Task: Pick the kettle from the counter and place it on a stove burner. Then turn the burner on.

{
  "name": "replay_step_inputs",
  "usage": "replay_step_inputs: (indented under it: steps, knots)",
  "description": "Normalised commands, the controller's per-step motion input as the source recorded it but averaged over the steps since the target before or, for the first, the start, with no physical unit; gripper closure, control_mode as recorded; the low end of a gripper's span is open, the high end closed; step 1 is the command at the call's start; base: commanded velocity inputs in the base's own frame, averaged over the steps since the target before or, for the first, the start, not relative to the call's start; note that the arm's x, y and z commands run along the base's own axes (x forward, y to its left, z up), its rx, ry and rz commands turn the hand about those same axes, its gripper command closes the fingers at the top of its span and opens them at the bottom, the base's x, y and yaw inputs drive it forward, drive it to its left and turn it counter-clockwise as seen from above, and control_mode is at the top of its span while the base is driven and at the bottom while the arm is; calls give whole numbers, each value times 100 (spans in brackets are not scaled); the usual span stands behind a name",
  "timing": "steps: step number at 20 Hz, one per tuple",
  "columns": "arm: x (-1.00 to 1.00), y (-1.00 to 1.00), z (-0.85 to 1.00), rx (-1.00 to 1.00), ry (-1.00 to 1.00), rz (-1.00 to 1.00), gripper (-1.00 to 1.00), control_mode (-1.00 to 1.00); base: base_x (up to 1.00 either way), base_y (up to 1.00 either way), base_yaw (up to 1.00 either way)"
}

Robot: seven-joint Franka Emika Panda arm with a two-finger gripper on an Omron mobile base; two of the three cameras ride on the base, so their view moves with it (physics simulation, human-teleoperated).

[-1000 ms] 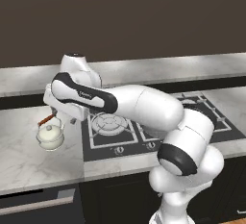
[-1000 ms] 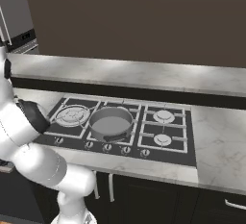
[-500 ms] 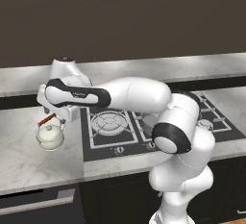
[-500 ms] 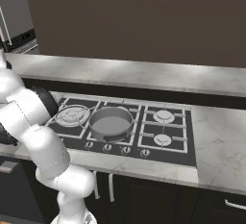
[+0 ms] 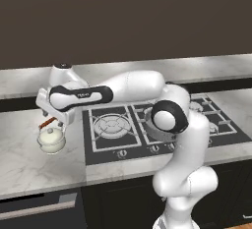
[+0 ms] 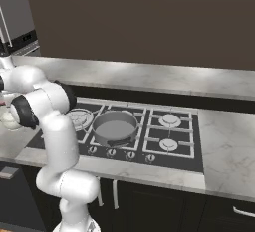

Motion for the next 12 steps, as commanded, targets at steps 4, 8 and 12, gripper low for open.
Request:
replay_step_inputs:
  steps: [4,8,12]
  knots:
    - [41,44,-28,0,1,0,-100,-100,0,0,0]
    - [23,28,-27,0,2,-1,-100,-100,0,0,0]
    - [11,3,-28,0,4,-1,100,-100,0,0,0]
